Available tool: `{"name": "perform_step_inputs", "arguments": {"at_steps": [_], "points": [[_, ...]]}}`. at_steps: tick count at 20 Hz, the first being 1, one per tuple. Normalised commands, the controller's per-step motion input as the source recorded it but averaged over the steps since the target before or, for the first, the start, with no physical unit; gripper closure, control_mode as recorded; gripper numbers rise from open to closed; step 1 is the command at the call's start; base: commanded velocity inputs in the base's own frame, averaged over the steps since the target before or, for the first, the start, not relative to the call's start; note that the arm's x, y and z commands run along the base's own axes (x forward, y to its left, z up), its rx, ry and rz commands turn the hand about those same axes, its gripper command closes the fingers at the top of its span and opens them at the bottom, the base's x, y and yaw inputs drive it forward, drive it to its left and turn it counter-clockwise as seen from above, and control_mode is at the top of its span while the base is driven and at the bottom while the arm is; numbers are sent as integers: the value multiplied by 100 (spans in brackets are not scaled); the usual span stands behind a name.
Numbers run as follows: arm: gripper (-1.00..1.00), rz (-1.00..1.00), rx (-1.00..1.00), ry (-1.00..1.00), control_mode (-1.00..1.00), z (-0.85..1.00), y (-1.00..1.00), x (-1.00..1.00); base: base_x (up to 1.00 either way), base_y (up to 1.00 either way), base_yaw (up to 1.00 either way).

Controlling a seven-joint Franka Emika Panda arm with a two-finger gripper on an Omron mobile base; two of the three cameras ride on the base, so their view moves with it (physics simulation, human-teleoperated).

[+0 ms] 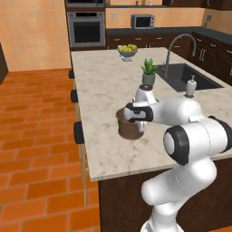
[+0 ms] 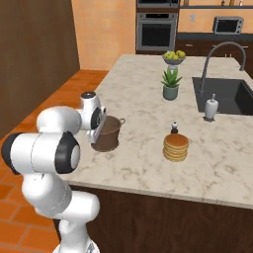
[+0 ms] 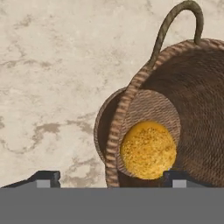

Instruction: Open the cabinet, pick up the bread from the cabinet and place it in the basket. Then move the basket to the dining counter.

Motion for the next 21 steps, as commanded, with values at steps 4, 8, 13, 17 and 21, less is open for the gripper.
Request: {"name": "perform_step_inputs", "arguments": {"at_steps": [4, 8, 13, 17, 21], "points": [[-100, 0, 0, -14, -100, 98, 0, -50, 0, 0, 0], [-100, -3, 0, -13, -100, 98, 0, -81, 0, 0, 0], [-100, -41, 11, -1, -100, 39, -18, -100, 0, 0, 0], [-100, -54, 18, 0, -100, 18, 0, -100, 0, 0, 0], [-100, -47, 18, 0, -100, 17, 0, -100, 0, 0, 0]]}}
